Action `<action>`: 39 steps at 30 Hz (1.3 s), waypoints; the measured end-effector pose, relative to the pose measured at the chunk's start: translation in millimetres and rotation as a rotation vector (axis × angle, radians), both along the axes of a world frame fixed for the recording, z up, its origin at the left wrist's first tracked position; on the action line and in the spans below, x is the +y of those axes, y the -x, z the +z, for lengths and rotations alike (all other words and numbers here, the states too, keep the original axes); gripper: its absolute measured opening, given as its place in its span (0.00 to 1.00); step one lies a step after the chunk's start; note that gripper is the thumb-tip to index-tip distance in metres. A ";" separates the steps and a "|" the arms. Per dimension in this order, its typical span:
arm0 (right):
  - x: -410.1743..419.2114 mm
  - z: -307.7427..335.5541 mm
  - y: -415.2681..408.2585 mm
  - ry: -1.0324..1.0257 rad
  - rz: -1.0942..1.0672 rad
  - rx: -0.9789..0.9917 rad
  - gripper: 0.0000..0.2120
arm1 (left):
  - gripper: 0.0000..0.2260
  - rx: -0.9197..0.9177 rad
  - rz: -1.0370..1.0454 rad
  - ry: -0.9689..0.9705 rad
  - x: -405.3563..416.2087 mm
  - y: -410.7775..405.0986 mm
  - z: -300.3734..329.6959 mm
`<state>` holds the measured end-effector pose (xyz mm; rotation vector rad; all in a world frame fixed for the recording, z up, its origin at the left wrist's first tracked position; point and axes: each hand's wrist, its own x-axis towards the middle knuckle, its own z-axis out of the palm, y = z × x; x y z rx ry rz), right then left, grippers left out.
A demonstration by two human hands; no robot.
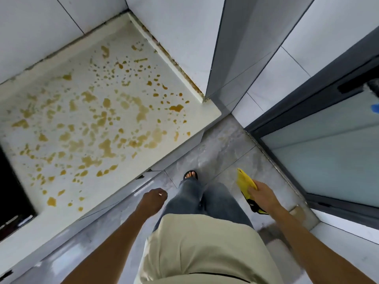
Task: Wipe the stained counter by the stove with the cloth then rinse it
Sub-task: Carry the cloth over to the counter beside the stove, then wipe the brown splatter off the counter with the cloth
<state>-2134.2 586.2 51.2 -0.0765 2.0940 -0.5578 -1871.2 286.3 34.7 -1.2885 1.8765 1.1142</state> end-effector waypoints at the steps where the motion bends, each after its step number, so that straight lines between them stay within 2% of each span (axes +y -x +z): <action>1: 6.5 -1.2 8.4 -0.001 -0.017 -0.033 0.15 | 0.13 0.016 -0.017 0.027 -1.9 17.0 3.0; 3: 15.7 -1.4 23.7 -0.017 -0.054 -0.101 0.17 | 0.13 0.060 -0.039 0.060 -7.1 47.5 8.8; 8: 21.3 -8.0 69.6 -0.042 -0.012 -0.157 0.21 | 0.12 0.092 0.066 0.030 -3.3 93.2 15.8; 14: -33.9 2.4 130.8 -0.006 0.231 -0.124 0.28 | 0.14 0.042 0.256 0.060 38.5 96.2 16.9; 18: -105.6 28.2 151.7 0.055 0.548 -0.008 0.10 | 0.14 0.081 0.424 0.208 55.8 91.2 17.5; 23: -204.1 78.1 140.0 0.325 0.723 0.090 0.07 | 0.18 0.200 0.499 0.487 38.8 110.0 28.6; 26: -253.7 90.1 126.8 0.546 0.780 0.177 0.15 | 0.23 0.245 0.426 0.579 27.0 122.1 27.7; 28: -279.0 83.3 113.1 0.662 0.915 0.339 0.21 | 0.26 0.232 0.380 0.579 23.9 125.8 20.6; 30: -294.4 58.1 97.0 0.689 1.086 0.482 0.27 | 0.27 0.209 0.345 0.579 24.0 126.7 10.8; 35: -280.7 -21.1 64.1 0.398 1.570 0.538 0.38 | 0.30 0.216 0.261 0.655 37.5 119.4 -10.0; 37: -275.9 -40.1 63.1 0.437 1.560 0.611 0.38 | 0.31 0.220 0.254 0.657 38.5 116.2 -14.3; 39: -283.6 -49.1 67.1 0.497 1.527 0.691 0.33 | 0.32 0.233 0.264 0.658 37.4 115.2 -15.6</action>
